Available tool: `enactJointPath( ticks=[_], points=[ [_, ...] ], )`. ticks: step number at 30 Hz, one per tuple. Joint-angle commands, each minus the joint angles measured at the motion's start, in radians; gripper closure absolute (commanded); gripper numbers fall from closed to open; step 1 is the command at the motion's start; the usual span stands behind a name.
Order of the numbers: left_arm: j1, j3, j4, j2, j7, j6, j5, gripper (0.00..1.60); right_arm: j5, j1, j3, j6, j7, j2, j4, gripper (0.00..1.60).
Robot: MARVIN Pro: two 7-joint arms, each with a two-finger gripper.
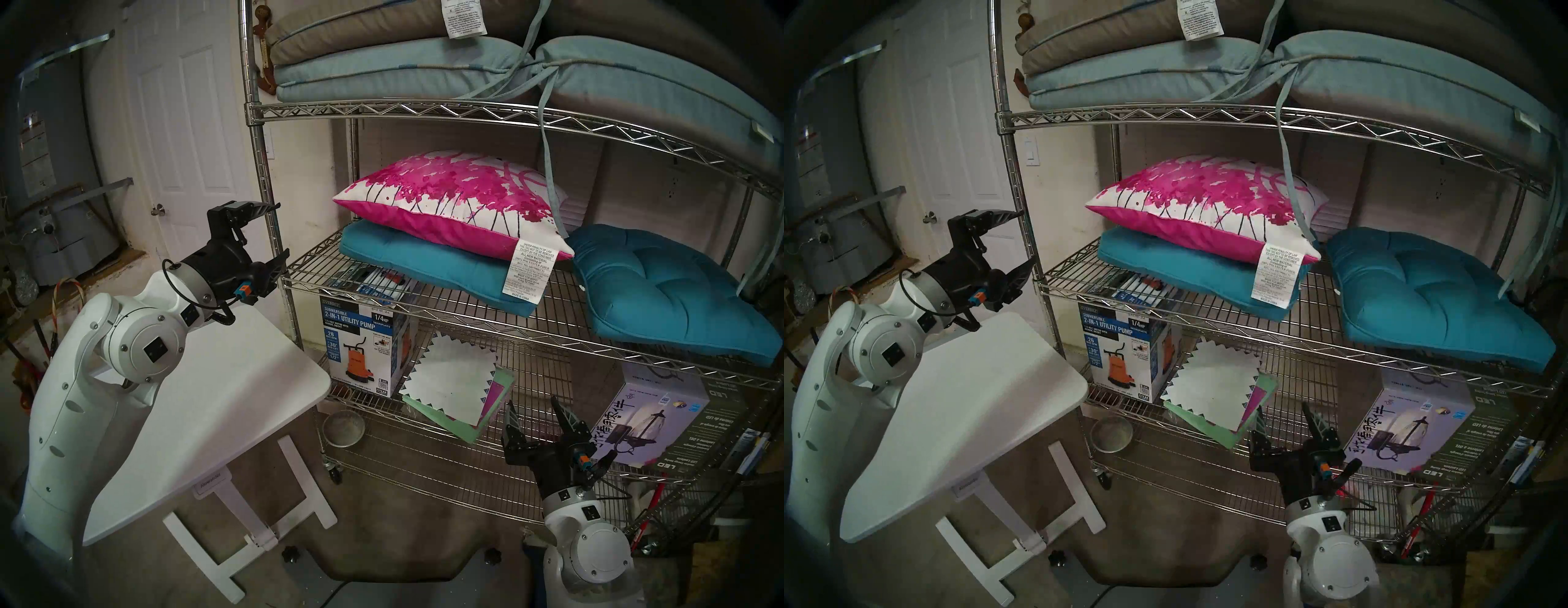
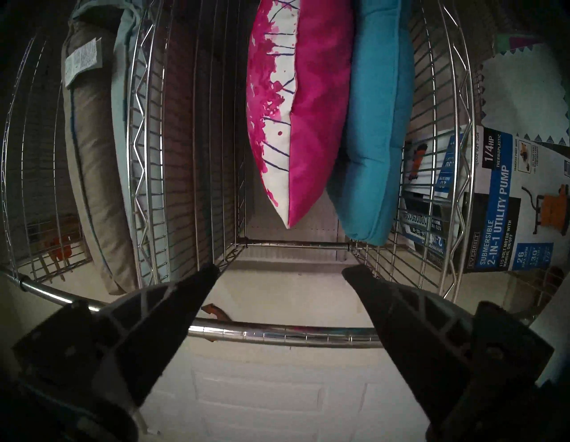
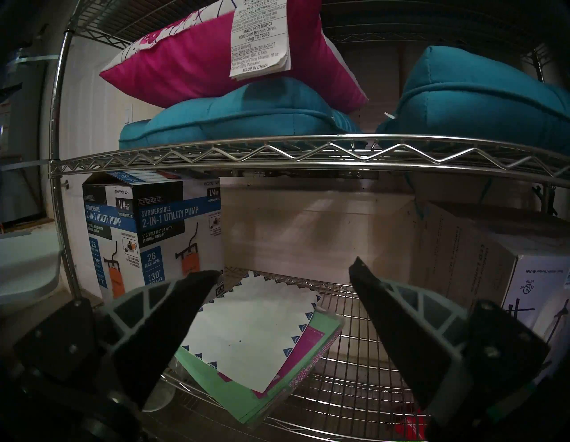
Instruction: Take cushion off the shelf
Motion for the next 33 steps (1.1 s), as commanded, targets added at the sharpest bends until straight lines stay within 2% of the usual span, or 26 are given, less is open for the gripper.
enactJointPath(
  ticks=[1,11,12,17,21,23,24,26,33],
  points=[
    [-0.116,0.056,0.034,-0.023,0.017,-0.006,0.013,0.00,0.001,0.007,0.000,-0.006,0.000,0.000,-0.019,0.00],
    [-0.232,0.121,0.147,-0.066,0.018,-0.007,0.039,0.00,0.001,0.008,0.000,-0.005,0.000,0.001,-0.015,0.00],
    [-0.216,0.114,0.147,-0.068,0.025,-0.009,0.044,0.00,0.001,0.008,0.000,-0.005,0.000,0.001,-0.015,0.00],
    [-0.279,0.141,0.203,-0.088,0.022,-0.015,0.063,0.00,0.001,0.009,0.000,-0.005,0.000,0.001,-0.012,0.00],
    [-0.301,0.155,0.231,-0.107,0.026,-0.022,0.078,0.00,0.001,0.010,0.000,-0.005,0.000,0.001,-0.010,0.00],
    [-0.333,0.171,0.255,-0.120,0.024,-0.025,0.087,0.00,0.001,0.010,0.000,-0.005,0.000,0.001,-0.009,0.00],
    [-0.385,0.193,0.282,-0.129,0.015,-0.028,0.091,0.00,0.001,0.010,0.000,-0.005,0.000,0.001,-0.009,0.00],
    [-0.356,0.188,0.281,-0.141,0.027,-0.032,0.100,0.00,0.001,0.011,0.000,-0.005,0.000,0.001,-0.008,0.00],
    [-0.427,0.231,0.345,-0.188,0.026,-0.046,0.131,0.00,0.001,0.012,0.000,-0.005,0.000,0.002,-0.006,0.00]
  ],
)
